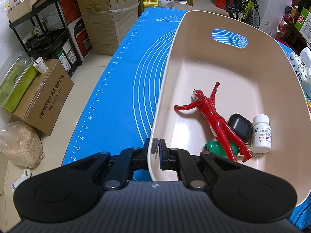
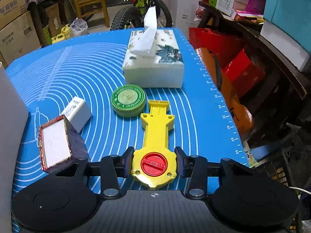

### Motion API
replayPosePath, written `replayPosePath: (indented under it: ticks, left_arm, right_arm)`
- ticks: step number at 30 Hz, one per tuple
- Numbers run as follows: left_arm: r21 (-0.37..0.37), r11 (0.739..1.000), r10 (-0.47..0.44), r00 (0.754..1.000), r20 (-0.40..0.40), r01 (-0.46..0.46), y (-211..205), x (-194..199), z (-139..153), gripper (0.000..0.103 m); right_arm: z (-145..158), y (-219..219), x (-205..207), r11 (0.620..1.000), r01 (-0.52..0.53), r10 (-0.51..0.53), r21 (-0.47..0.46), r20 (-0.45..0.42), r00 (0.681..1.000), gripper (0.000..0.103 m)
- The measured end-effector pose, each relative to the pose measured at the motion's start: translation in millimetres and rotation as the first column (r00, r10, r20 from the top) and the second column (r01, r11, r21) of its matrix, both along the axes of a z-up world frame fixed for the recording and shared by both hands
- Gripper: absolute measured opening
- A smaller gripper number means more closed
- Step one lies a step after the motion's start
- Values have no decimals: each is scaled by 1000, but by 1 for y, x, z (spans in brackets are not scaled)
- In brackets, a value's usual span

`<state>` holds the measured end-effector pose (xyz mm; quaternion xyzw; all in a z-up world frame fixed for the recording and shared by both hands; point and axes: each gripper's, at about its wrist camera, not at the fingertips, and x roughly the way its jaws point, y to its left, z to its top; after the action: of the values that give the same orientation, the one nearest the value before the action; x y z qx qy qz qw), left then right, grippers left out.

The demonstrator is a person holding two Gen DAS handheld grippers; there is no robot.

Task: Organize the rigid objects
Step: 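Move the right tool to the mat and grasp the yellow toy, then carry the yellow toy into the bin with the right tool and release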

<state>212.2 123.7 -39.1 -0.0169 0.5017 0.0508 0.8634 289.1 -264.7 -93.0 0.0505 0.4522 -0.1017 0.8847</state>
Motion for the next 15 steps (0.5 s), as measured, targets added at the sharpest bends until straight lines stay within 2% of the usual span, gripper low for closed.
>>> replayPosePath:
  ticks: [9, 15]
  left_arm:
    - [1, 1000, 0, 1000, 0, 0, 0, 0, 0, 10]
    - [0, 1000, 0, 1000, 0, 0, 0, 0, 0, 10]
  right_arm:
    - [27, -1, -7, 1000, 26, -27, 16, 92, 995, 50]
    - [62, 6, -20, 999, 18, -25, 34, 218, 976, 50]
